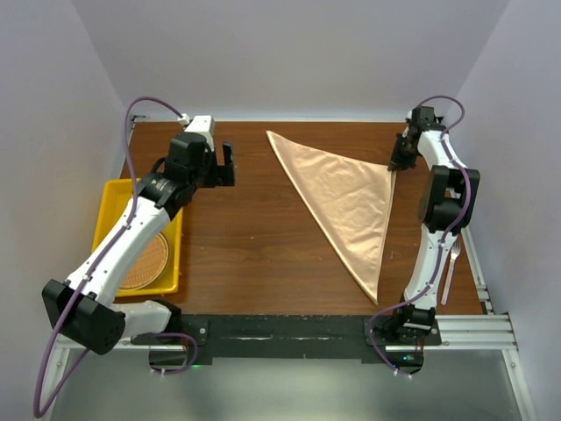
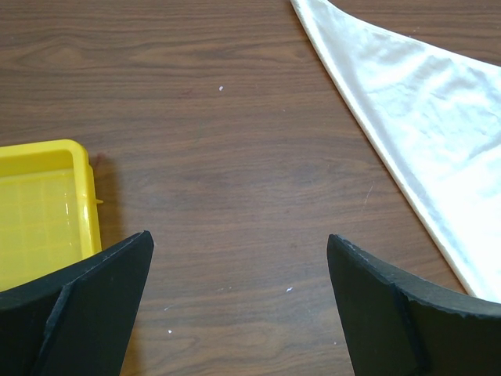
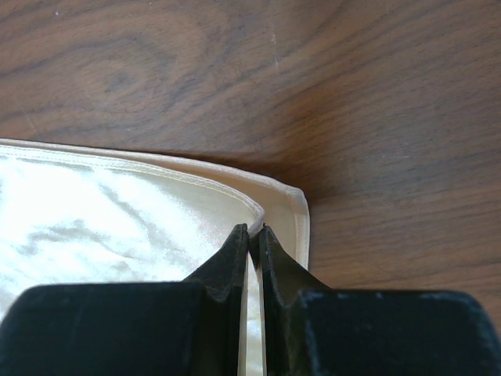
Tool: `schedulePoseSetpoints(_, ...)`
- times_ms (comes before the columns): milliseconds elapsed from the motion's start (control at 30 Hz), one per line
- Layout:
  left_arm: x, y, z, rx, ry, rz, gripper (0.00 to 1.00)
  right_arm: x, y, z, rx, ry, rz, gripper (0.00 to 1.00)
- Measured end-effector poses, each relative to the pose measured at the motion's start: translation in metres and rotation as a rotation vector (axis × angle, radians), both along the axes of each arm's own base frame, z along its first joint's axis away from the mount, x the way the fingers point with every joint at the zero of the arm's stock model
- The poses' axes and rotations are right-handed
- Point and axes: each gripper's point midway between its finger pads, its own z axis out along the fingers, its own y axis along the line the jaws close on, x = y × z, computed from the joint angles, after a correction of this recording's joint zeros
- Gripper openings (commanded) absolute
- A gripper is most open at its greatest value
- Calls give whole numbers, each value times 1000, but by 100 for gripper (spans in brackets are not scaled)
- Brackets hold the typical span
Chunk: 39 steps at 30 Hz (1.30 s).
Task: Fold the napkin, place the utensils inside, and roll it up
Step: Fold the napkin
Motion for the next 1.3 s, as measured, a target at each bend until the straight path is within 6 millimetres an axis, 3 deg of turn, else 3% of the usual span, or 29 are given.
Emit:
schedulePoseSetpoints(33, 0, 0, 0, -1, 1, -2, 99, 0, 0, 0, 0, 2, 0, 9)
schedulePoseSetpoints(100, 0, -1, -1, -1, 4, -4, 99, -1, -1, 0, -3, 4, -1, 30)
schedulePoseSetpoints(233, 1, -2, -2, -4, 8, -9, 99, 0, -6, 4, -30, 14, -15, 55)
schedulePoseSetpoints(400, 0, -14, -4, -61, 23, -32, 88, 4, -22, 32, -93, 4, -109, 60)
schedulePoseSetpoints(500, 5, -32, -5, -143, 18, -76, 76, -3, -15, 50, -77, -9, -145, 60)
schedulePoseSetpoints(567, 9, -47, -10, -203, 30, -115, 67, -16, 1, 59, -55, -7, -133, 59)
schedulePoseSetpoints(600, 13, -57, -14, -233, 42, -141, 55, -25, 17, 64, -37, -15, -109, 58)
schedulePoseSetpoints(767, 58, -111, -42, -375, 90, -242, 31, -90, 157, 79, 77, -10, 196, 40)
schedulePoseSetpoints(800, 69, -122, -51, -403, 102, -261, 21, -104, 185, 79, 109, -7, 268, 38)
schedulePoseSetpoints(867, 90, -142, -69, -454, 124, -289, 12, -132, 228, 77, 174, 20, 383, 33)
schedulePoseSetpoints(900, 101, -151, -77, -473, 132, -303, 2, -141, 237, 74, 199, 36, 410, 31)
schedulePoseSetpoints(933, 113, -159, -84, -488, 136, -317, 0, -145, 240, 72, 219, 49, 419, 30)
schedulePoseSetpoints(1133, 177, -199, -121, -581, 115, -361, 0, -141, 228, 65, 298, 79, 390, 24)
schedulePoseSetpoints(1300, 206, -200, -145, -644, 94, -350, 0, -143, 238, 52, 361, 121, 412, 21)
